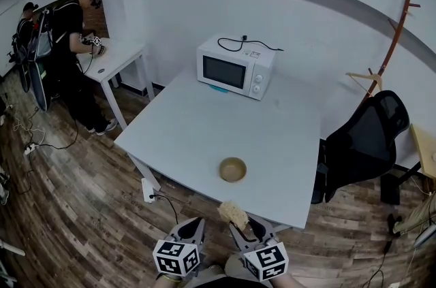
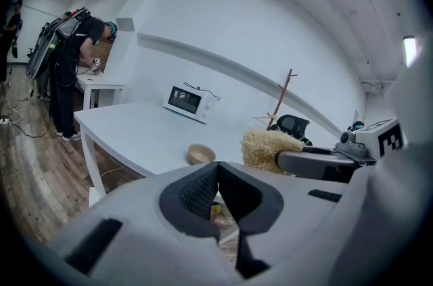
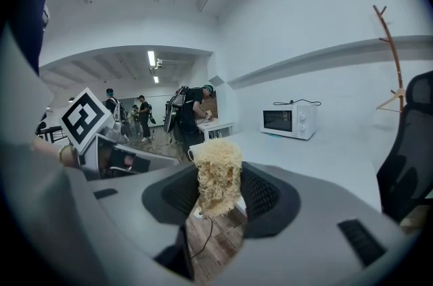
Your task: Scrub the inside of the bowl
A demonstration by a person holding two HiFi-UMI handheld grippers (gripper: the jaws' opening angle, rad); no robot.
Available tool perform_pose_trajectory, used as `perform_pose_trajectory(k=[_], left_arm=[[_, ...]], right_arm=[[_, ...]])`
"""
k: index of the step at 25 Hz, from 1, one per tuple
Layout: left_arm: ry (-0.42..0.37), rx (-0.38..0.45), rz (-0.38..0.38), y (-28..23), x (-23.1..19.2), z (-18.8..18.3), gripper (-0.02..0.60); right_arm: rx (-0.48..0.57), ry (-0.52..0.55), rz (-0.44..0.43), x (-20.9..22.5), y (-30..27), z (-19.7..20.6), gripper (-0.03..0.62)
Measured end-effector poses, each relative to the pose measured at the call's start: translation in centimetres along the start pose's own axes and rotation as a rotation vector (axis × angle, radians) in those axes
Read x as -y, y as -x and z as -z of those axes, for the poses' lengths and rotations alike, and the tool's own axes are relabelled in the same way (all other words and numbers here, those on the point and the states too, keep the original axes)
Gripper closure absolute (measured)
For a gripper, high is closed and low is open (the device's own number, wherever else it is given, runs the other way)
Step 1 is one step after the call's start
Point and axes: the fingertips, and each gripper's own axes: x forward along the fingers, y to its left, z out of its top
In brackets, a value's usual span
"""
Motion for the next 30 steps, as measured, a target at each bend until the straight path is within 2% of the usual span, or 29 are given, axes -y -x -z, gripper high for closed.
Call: perform_pose_trajectory(k=[10,22,30], left_arm=[[0.015,-0.016,0.005,-3.8,-2.0,-1.2,0.563],[0.035,-0.062,-0.042,-11.6,-6.2,-4.4,0.563],[0.031,-0.123,-0.031,-17.0,-7.7,-5.3,0.563]], right_arm=[[-0.001,-0.009,0.085,5.0,-2.6,-0.5,0.419],[-0.009,0.039,0.039,10.7,-10.1,-4.6,0.419],[-0.032,0.039,0.024,14.4,-14.6,-5.1,0.419]])
